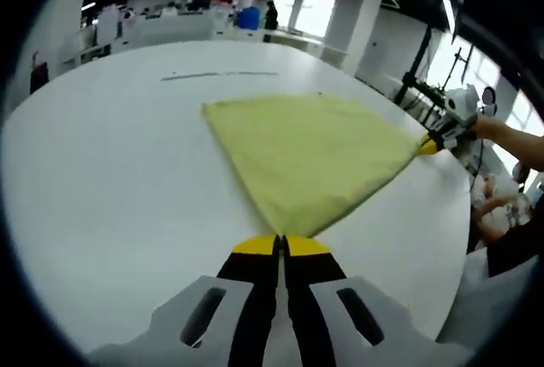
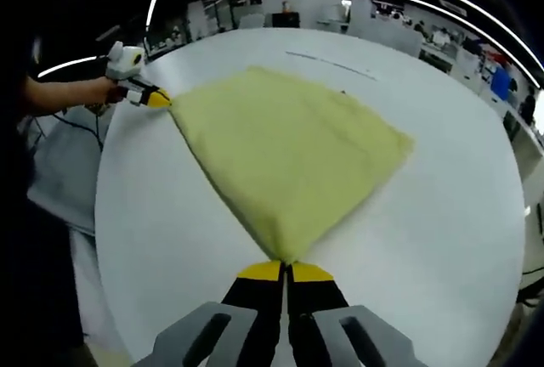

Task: Fold the garment on the visible template until the final outline fits inside the template.

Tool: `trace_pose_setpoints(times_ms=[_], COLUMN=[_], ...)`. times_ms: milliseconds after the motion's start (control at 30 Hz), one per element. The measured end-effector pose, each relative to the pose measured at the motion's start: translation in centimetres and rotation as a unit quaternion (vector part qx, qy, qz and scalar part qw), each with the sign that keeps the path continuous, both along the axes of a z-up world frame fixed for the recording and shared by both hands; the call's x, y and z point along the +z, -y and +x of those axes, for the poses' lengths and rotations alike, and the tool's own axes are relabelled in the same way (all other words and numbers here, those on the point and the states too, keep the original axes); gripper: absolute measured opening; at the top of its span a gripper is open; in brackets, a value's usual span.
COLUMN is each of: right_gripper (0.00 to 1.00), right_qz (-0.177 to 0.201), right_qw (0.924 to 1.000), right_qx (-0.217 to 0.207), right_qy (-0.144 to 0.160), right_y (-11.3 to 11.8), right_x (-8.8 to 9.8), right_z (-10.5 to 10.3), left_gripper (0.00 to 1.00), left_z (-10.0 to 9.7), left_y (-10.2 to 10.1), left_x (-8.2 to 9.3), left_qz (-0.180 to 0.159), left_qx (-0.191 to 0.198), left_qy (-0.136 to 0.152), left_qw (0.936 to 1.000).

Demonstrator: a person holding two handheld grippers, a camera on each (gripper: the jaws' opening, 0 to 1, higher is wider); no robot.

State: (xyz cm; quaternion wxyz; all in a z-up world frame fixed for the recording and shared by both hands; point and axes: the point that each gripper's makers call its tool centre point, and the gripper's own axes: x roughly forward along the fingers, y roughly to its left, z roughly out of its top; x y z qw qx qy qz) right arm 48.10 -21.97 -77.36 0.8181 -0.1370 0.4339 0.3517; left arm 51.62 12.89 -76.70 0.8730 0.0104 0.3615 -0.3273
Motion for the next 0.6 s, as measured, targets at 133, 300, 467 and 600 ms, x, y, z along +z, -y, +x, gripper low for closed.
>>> trace_pose_setpoints(times_ms=[133,300,467,600], right_gripper=[0.00,0.00,0.00,0.00], right_qz=[0.001,0.003,-0.001,0.001], right_qw=[1.0000,0.9999,0.9999,0.9999], right_qx=[0.000,-0.003,0.001,-0.002], right_qy=[-0.005,-0.013,-0.016,-0.017], right_y=[0.0,0.1,0.0,0.0], right_x=[0.0,0.0,0.0,0.0], right_z=[-0.5,-1.1,-1.8,-2.1], left_gripper=[0.00,0.00,0.00,0.00], left_z=[-0.4,-0.7,-1.2,-1.6], left_y=[-0.1,-0.2,-0.4,-0.5], left_x=[-0.1,-0.1,0.0,0.1], left_qz=[0.008,0.015,0.021,0.023], left_qx=[-0.002,-0.004,-0.005,-0.006], left_qy=[0.002,0.002,0.002,0.003], left_qw=[1.0000,0.9999,0.9998,0.9997])
